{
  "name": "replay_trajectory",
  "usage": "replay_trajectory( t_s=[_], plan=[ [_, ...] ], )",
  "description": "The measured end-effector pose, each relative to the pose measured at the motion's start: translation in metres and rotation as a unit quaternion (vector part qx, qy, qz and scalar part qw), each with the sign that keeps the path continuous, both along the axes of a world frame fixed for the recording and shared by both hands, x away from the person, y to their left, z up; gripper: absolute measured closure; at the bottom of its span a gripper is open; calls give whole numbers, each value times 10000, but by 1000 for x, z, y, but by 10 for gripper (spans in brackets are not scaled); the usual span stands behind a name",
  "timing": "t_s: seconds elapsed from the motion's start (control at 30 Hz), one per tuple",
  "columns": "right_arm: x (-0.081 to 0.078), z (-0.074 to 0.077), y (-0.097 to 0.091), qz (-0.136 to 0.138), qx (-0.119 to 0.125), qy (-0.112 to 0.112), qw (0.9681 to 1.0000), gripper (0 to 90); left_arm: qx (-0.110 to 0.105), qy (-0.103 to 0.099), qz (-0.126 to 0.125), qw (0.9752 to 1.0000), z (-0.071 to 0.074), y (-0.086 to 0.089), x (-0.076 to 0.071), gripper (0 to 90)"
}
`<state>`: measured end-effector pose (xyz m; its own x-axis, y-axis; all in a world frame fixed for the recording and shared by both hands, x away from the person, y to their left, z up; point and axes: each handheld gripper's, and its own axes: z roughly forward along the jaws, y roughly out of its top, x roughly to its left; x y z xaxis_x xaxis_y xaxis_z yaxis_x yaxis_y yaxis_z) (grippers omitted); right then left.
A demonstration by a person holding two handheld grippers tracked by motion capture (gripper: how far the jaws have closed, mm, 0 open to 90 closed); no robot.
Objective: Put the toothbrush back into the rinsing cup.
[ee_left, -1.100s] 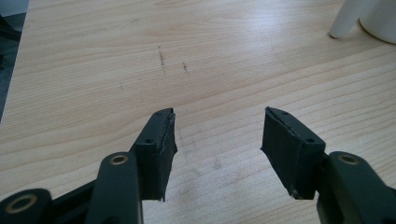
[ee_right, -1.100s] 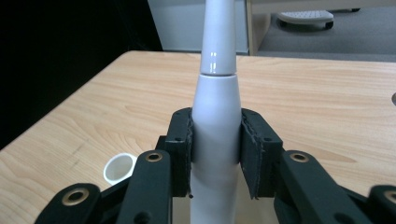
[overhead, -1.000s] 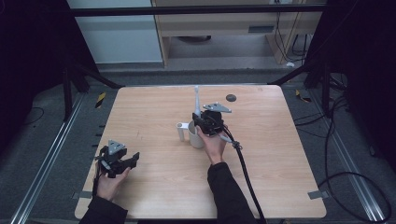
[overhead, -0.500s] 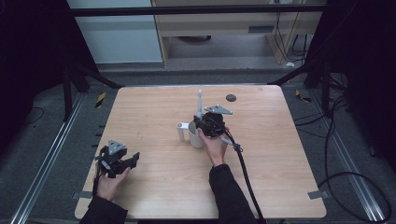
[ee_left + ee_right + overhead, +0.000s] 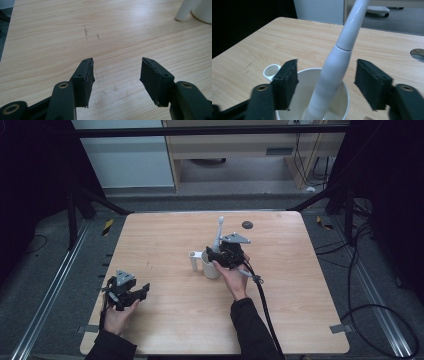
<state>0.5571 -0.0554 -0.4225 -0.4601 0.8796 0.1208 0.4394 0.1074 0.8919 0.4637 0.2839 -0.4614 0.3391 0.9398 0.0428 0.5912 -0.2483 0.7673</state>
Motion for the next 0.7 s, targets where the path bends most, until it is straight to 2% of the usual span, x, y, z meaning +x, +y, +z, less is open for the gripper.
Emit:
replay_trajectory(
  t_s=[0.1,0.27,0.4,0.5,0.7],
  plan=[
    [-6,4,-6,174,4,116,9998,250,-8,-7,-1,10000,0,0,0,434],
    [-20,10,-20,300,-69,109,9995,214,-16,-5,-1,10000,0,0,-1,432],
    [-33,12,-34,465,-418,190,9979,187,-11,8,-19,10000,0,0,-1,430],
    [-43,10,-48,552,-510,291,9967,185,-21,34,-33,10000,-1,-1,0,427],
    [-56,4,-74,692,-378,523,9955,180,-35,38,-58,10000,-1,-1,-1,422]
  ],
)
